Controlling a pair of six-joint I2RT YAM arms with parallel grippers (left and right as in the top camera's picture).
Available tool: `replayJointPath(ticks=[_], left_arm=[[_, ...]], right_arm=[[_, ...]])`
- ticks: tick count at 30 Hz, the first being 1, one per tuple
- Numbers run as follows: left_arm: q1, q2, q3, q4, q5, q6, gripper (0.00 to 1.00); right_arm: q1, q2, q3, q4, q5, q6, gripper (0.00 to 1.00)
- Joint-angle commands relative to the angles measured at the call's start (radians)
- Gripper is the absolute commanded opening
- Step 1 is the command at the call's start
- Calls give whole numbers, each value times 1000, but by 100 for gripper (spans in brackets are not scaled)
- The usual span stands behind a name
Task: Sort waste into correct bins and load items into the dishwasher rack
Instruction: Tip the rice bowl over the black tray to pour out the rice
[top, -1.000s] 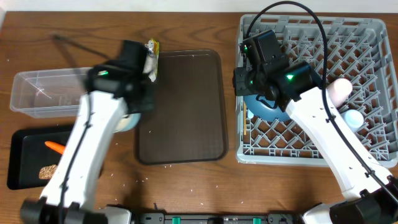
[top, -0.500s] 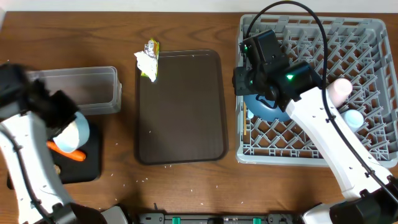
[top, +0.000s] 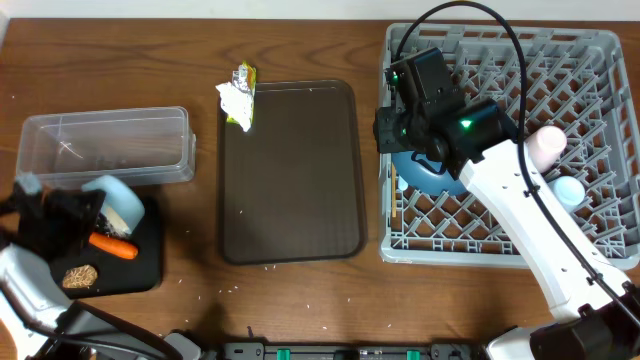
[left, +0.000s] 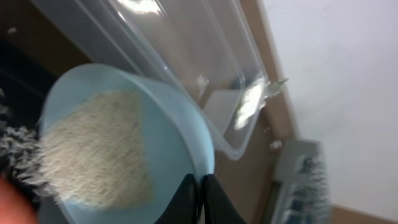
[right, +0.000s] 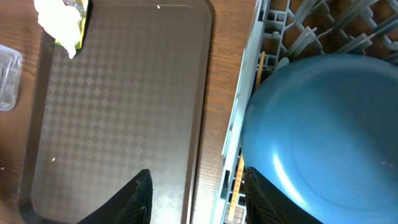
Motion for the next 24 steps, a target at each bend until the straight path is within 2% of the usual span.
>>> replayJointPath(ticks=[1,11,16,24], left_arm=[[106,-8,-71,61,253,29,6],[344,-8,-186,58,576,256,6],[426,-8,-219,54,575,311,6],[431,-8,-225,40,575,349,6]], right_arm=[[-3,5,3,0,11,13,45],[-5,5,3,37,10,13,47],[-5,4,3,37,10,13,48],[-5,4,3,37,10,14,49]])
